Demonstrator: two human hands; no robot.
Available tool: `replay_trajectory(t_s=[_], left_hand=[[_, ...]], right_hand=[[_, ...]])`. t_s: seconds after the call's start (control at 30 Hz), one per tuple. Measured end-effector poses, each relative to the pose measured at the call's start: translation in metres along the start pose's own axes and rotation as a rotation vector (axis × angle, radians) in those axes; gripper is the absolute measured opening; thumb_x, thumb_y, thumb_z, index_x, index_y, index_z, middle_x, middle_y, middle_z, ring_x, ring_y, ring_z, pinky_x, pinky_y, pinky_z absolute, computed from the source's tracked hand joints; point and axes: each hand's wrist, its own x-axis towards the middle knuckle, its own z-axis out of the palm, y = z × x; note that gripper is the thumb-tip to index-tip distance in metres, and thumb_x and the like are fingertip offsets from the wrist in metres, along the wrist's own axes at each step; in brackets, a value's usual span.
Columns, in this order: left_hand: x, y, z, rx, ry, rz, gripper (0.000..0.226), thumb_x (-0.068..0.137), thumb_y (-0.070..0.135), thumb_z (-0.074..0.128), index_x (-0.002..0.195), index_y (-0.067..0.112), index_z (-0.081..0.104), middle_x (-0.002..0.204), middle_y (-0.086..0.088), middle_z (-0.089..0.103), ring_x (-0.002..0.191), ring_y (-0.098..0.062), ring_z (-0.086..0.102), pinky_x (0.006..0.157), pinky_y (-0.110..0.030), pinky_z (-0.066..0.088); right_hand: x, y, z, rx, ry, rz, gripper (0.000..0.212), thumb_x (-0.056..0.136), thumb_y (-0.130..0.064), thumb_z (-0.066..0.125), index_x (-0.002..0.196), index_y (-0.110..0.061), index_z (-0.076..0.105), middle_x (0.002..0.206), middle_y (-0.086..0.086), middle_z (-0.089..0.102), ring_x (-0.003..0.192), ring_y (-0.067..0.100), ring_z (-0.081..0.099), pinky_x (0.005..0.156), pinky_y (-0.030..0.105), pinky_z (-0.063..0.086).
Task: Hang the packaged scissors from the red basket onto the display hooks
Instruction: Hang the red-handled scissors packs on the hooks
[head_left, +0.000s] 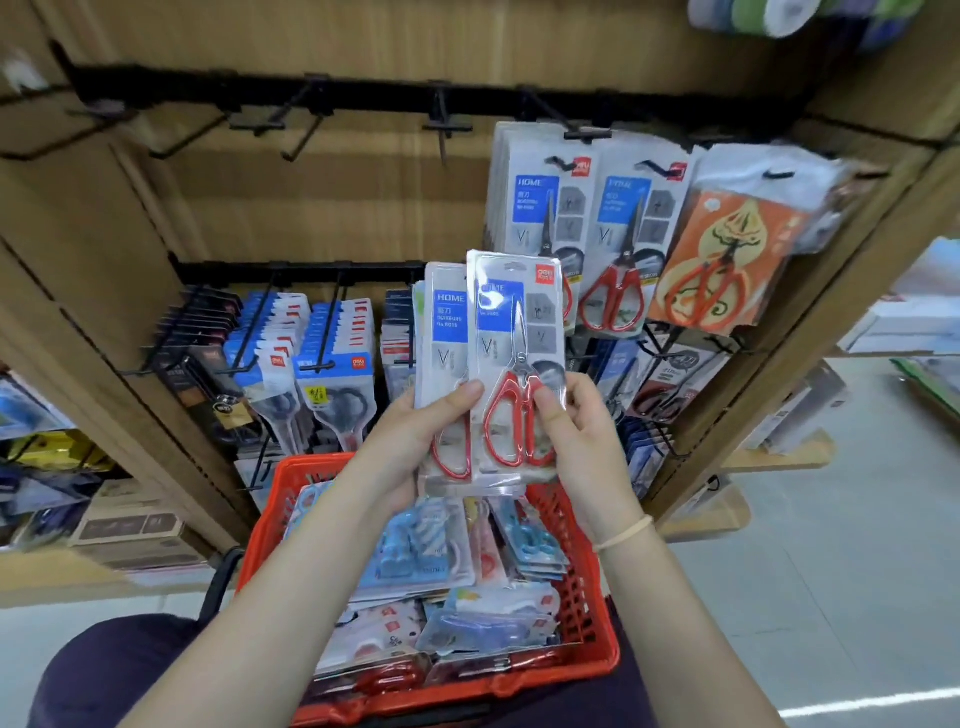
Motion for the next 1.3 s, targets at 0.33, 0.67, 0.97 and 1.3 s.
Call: replay_trajectory(t_s=[0.33, 0.67, 0.97, 1.3], left_hand=[[0.010, 0.027, 0.012, 0.118, 0.194, 0.169, 0.031, 0.084, 0.018, 0.080, 0.112, 0.024, 0.068, 0.102, -0.003, 0.080, 0.095, -0.025, 0.077, 0.095, -0.051, 0.058], [0.010, 0.033, 0.017, 0.139, 0.213, 0.234, 0.028, 0.089, 0.018, 0.077, 0.113, 0.029, 0.066, 0.104, -0.001, 0.079, 0.099, -0.026, 0.076, 0.098, -0.054, 0.056], [0.012, 0.036, 0.023, 0.144, 0.168, 0.223, 0.033, 0.084, 0.025, 0.079, 0.114, 0.029, 0.066, 0.104, 0.000, 0.080, 0.097, -0.022, 0.077, 0.095, -0.049, 0.058], [0.024, 0.031, 0.034, 0.144, 0.163, 0.250, 0.054, 0.065, 0.036, 0.085, 0.115, 0.020, 0.073, 0.107, -0.004, 0.079, 0.104, -0.028, 0.075, 0.094, -0.047, 0.059]], right_hand=[[0.044, -0.032, -0.023, -0.031, 0.159, -0.144, 0.018, 0.104, -0.032, 0.053, 0.099, -0.015, 0.050, 0.063, -0.005, 0.034, 0.053, 0.006, 0.029, 0.051, 0.019, 0.026], [0.079, -0.040, -0.021, -0.092, 0.178, -0.089, 0.035, 0.099, -0.046, 0.055, 0.125, -0.022, 0.053, 0.125, 0.003, 0.065, 0.118, 0.019, 0.061, 0.100, 0.040, 0.048], [0.095, -0.039, -0.014, -0.128, 0.279, 0.012, 0.037, 0.097, -0.043, 0.063, 0.116, -0.015, 0.048, 0.101, -0.003, 0.052, 0.092, 0.014, 0.053, 0.074, 0.023, 0.042], [0.047, -0.041, -0.010, -0.200, -0.059, -0.032, 0.041, 0.090, -0.043, 0.072, 0.096, -0.004, 0.062, 0.075, 0.004, 0.055, 0.065, 0.010, 0.051, 0.064, 0.025, 0.043]])
